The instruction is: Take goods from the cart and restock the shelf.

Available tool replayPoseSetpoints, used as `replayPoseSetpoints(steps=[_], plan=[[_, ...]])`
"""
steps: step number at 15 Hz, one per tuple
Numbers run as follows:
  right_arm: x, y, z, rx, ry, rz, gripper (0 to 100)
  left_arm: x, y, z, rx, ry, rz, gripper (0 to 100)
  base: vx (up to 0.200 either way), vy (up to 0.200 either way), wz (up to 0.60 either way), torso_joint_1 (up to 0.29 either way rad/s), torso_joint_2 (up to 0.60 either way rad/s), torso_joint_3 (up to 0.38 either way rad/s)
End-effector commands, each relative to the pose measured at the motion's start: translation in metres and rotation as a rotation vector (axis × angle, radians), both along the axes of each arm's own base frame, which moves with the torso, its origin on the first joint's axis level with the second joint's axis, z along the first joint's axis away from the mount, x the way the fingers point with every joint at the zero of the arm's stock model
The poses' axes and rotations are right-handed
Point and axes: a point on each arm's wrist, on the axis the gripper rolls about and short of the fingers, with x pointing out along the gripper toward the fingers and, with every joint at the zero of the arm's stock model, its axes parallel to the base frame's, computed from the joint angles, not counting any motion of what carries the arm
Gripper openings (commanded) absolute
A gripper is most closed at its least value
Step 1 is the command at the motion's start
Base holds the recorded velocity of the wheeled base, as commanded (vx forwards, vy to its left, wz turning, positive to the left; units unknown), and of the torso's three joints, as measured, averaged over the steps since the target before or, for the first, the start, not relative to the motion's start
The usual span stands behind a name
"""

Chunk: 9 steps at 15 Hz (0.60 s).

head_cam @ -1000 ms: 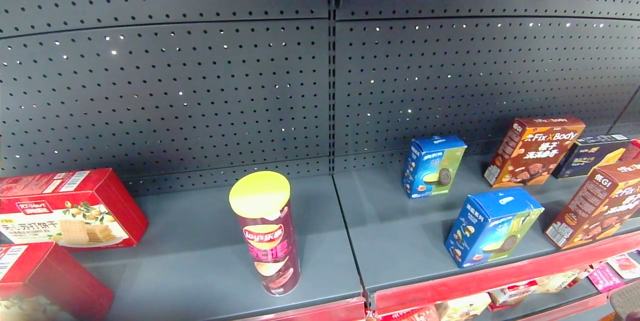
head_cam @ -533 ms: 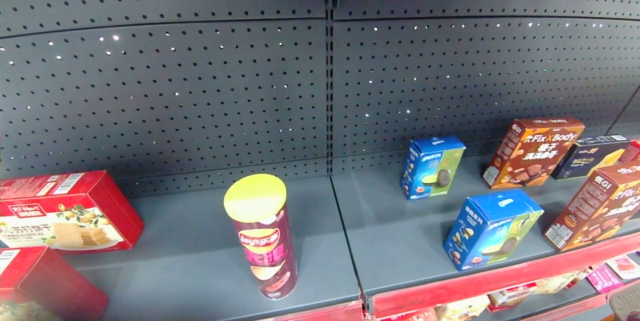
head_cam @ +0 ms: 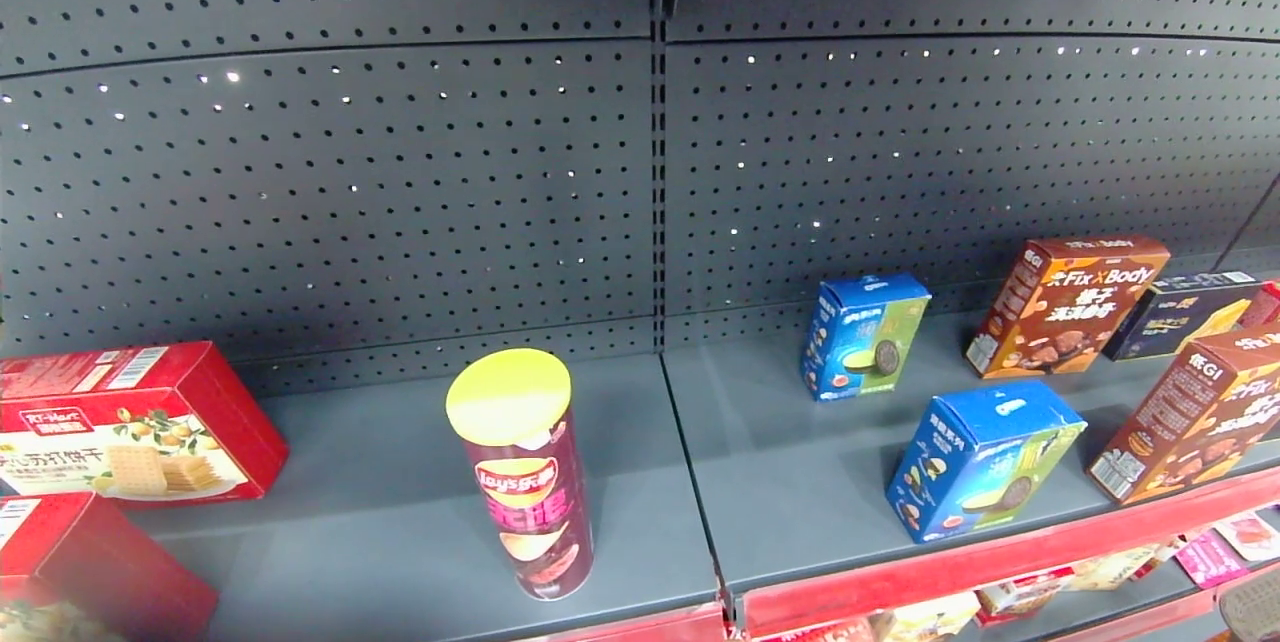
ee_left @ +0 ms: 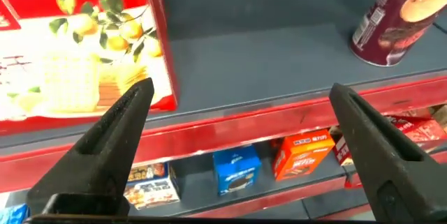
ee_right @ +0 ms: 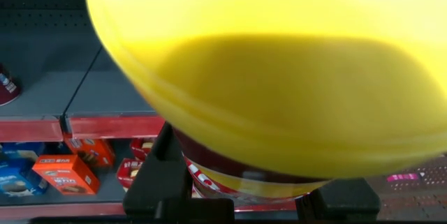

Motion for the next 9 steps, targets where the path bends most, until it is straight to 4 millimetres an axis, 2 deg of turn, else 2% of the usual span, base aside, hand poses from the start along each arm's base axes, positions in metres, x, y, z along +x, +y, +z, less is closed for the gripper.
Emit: replayPoseSetpoints(steps=[1, 8, 9], plan=[[-0.0004, -0.0001, 0.0004, 0.000, -0.003, 0.001, 0, 0.0004, -0.0001, -0.0003, 0.001, 0.005, -0.001, 100, 0.000, 0.000, 0.00, 0.000, 0.00, 0.000], [0.0000, -0.0005, -0.0004, 0.000, 0.000, 0.012, 0, 0.0004, -0.0005, -0.0005, 0.017, 0.006, -0.019, 100, 0.000, 0.000, 0.00, 0.000, 0.00, 0.000], [-0.0002, -0.0005, 0.0000, 0.000, -0.001, 0.012, 0, 0.0004, -0.0005, -0.0005, 0.018, 0.005, -0.018, 100, -0.200, 0.000, 0.00, -0.002, 0.01, -0.002]])
